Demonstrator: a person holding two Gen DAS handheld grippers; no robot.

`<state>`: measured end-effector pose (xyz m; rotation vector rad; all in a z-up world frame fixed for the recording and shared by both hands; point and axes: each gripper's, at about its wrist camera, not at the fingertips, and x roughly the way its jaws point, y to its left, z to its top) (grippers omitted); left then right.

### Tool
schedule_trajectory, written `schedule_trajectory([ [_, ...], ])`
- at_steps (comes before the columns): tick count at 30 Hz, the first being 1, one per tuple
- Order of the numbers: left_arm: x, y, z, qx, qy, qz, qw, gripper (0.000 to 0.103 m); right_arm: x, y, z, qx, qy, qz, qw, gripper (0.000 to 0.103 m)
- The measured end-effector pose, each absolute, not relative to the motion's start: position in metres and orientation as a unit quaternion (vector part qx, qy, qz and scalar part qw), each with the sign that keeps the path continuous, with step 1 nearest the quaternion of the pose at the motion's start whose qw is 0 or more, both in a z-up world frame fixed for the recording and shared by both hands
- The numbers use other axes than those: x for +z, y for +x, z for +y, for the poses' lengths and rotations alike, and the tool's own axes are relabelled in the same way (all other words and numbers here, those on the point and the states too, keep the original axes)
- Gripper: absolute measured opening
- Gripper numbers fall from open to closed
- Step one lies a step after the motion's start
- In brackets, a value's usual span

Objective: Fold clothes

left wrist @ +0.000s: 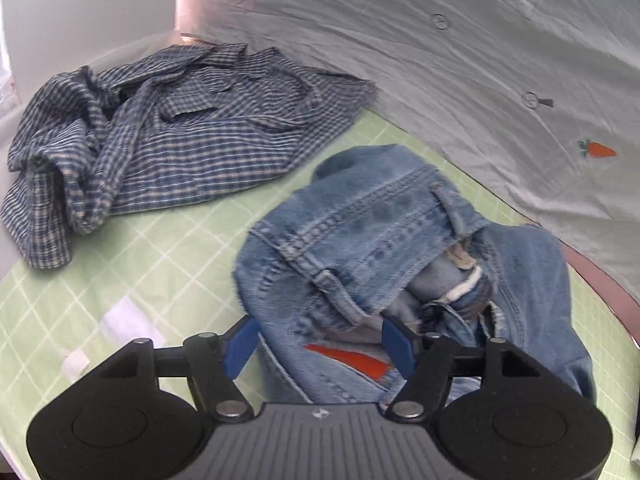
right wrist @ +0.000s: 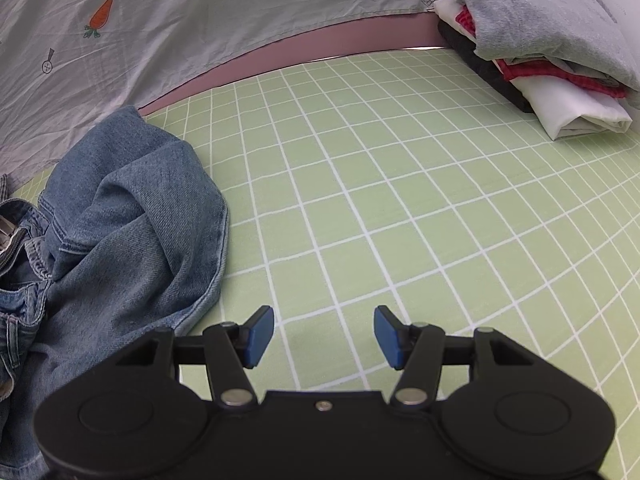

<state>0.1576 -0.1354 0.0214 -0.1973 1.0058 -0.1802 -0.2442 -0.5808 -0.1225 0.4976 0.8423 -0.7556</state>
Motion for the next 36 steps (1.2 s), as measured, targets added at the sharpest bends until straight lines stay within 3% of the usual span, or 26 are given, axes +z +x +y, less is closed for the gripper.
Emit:
schedule_trajectory([
  [9, 0.005, 0.129, -0.207, -0.179, -0.037, 0.506, 0.843, 0.083, -0.121, -0.247, -0.578, -0.35, 0.235, 0.391, 0.818, 0.056],
  [18, -0.015, 0.118, -0.221, -0.2, 0.015, 0.51, 0.836, 0.087, -0.125, -0.248, -0.574, -0.345, 0.241, 0.395, 0.817, 0.056],
  [20, -0.018, 0.119, -0.218, -0.197, 0.015, 0.507, 0.839, 0.08, -0.126, -0.247, -0.573, -0.342, 0.24, 0.396, 0.818, 0.056],
  [22, -0.02, 0.121, -0.21, -0.192, 0.004, 0.508, 0.839, 0.042, -0.125, -0.246, -0.572, -0.341, 0.238, 0.396, 0.819, 0.056],
  [24, -0.021, 0.125, -0.194, -0.18, -0.033, 0.513, 0.839, 0.024, -0.125, -0.246, -0.571, -0.34, 0.238, 0.396, 0.819, 0.056],
  [25, -0.021, 0.128, -0.184, -0.167, -0.058, 0.514, 0.84, 0.02, -0.125, -0.246, -0.572, -0.341, 0.238, 0.396, 0.819, 0.056],
  [36, -0.019, 0.152, -0.044, 0.082, -0.137, 0.463, 0.872, 0.018, -0.13, -0.245, -0.574, -0.346, 0.24, 0.404, 0.812, 0.056],
])
